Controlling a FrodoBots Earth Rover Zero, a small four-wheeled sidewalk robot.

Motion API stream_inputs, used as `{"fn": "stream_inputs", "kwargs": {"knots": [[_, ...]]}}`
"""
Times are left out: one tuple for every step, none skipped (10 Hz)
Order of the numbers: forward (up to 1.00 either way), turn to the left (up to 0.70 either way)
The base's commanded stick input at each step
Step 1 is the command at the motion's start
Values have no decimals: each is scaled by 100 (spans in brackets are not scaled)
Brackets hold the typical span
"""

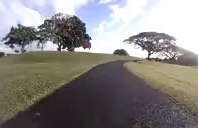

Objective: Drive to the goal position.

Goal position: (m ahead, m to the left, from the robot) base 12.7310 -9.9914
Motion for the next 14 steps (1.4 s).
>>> {"fn": "stream_inputs", "kwargs": {"knots": [[60,-4],[60,0],[60,0],[60,0],[60,0],[60,0],[60,0],[60,-2],[60,-15],[60,-15],[60,-11],[60,0],[60,0],[60,0]]}}
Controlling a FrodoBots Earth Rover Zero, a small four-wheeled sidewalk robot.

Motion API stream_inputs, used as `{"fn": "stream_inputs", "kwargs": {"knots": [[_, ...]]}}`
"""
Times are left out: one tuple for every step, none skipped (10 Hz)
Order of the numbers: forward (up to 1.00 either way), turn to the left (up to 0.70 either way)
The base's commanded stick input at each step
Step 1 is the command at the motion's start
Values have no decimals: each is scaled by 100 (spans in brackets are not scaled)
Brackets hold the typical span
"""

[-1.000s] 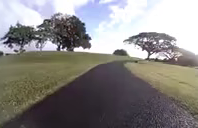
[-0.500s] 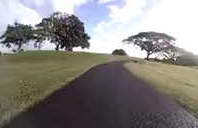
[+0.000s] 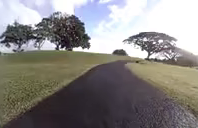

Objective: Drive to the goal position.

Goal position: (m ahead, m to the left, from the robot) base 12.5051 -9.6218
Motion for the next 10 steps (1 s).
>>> {"fn": "stream_inputs", "kwargs": {"knots": [[60,0],[60,0],[60,0],[60,0],[60,-1],[60,-8],[60,-15],[60,-15],[60,-10],[60,-2]]}}
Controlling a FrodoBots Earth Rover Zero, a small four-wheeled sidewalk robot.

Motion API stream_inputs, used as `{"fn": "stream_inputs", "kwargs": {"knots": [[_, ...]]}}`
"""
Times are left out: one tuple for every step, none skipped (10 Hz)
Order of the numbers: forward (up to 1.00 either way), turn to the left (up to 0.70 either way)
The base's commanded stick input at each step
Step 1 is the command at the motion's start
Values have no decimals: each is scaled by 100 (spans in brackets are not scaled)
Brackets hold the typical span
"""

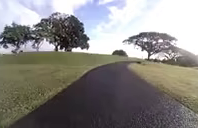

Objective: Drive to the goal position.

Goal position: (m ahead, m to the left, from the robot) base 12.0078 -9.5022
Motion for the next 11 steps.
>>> {"fn": "stream_inputs", "kwargs": {"knots": [[60,0],[60,0],[60,0],[60,0],[60,-4],[60,-12],[60,-15],[60,-15],[60,-15],[60,-5],[60,0]]}}
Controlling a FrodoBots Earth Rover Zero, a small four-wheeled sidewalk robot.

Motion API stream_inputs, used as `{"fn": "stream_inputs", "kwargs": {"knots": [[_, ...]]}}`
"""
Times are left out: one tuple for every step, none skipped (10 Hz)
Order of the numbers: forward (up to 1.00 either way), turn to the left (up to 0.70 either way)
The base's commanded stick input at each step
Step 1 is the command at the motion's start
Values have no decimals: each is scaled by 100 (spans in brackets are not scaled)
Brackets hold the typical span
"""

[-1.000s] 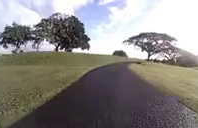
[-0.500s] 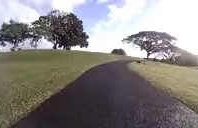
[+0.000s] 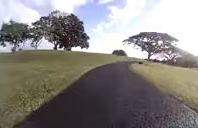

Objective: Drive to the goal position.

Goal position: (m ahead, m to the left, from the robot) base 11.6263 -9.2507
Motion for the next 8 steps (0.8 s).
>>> {"fn": "stream_inputs", "kwargs": {"knots": [[60,0],[60,0],[60,0],[60,0],[60,0],[60,0],[60,-6],[60,-13]]}}
